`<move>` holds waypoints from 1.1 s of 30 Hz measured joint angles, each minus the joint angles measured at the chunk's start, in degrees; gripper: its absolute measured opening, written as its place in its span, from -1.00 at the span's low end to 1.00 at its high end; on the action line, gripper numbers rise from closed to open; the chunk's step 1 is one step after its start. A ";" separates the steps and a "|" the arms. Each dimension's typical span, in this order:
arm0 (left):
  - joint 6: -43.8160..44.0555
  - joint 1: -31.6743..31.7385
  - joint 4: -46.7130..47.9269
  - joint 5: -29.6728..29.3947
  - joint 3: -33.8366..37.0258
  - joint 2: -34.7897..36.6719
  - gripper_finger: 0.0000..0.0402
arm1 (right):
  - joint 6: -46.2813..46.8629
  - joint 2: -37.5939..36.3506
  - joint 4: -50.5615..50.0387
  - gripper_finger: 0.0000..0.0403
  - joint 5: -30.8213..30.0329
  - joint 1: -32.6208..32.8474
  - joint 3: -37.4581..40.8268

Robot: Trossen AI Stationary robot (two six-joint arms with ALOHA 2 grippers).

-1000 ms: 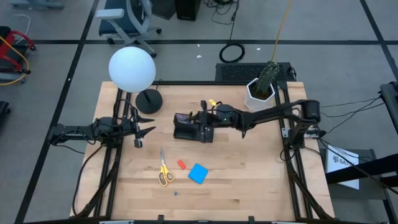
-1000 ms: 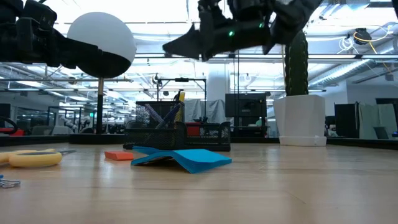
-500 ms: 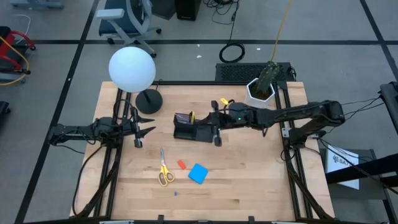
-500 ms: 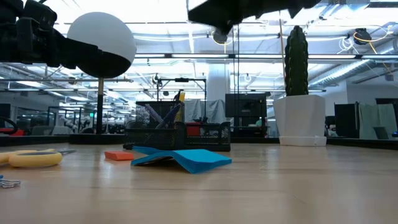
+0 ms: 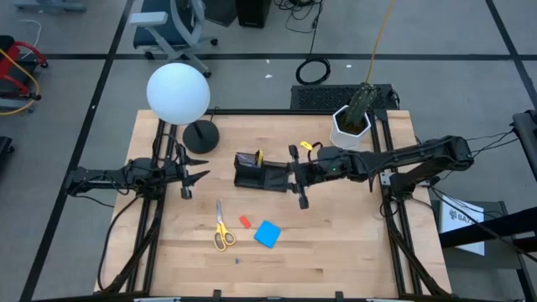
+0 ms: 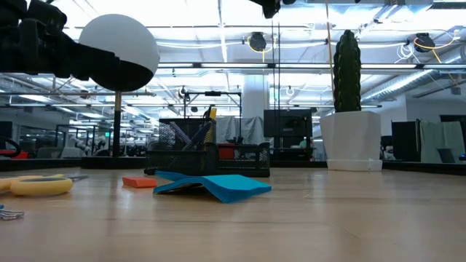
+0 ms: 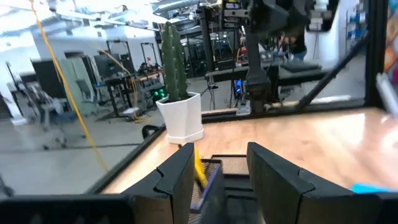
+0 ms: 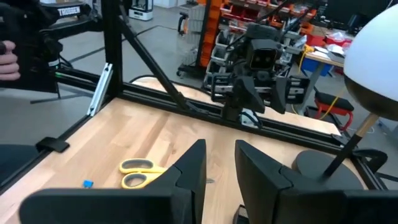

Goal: Pick and place office supplies into organizer
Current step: Put the blue sticky notes into the desk organizer

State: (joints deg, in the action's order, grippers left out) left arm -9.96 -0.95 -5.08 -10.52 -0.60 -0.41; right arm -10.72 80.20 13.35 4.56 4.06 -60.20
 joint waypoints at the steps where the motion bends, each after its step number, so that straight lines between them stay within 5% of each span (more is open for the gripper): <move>1: 2.31 0.00 -0.57 0.01 0.00 -0.02 -0.23 | 0.05 0.00 0.06 -0.63 -0.02 0.01 0.00; 6: 12.43 0.00 -4.50 -0.02 0.00 -0.02 -0.23 | 0.43 0.00 0.14 -0.63 -0.03 -0.03 0.00; 17: 17.21 0.00 -9.49 0.18 0.00 0.00 -0.23 | 0.34 0.00 1.10 -0.63 -0.02 -0.03 0.00; 24: 18.15 -0.04 -9.97 9.63 0.00 -0.02 -0.23 | 0.18 0.00 1.15 -0.63 -0.02 -0.03 0.00; 33: 22.44 -1.33 -11.63 10.51 0.00 -0.58 -0.23 | -0.04 0.00 1.64 -0.63 -0.04 -0.03 0.00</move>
State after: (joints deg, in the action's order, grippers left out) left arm 12.49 -2.28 -16.70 -0.02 -0.60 -0.99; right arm -10.76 80.20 14.99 4.52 4.03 -60.20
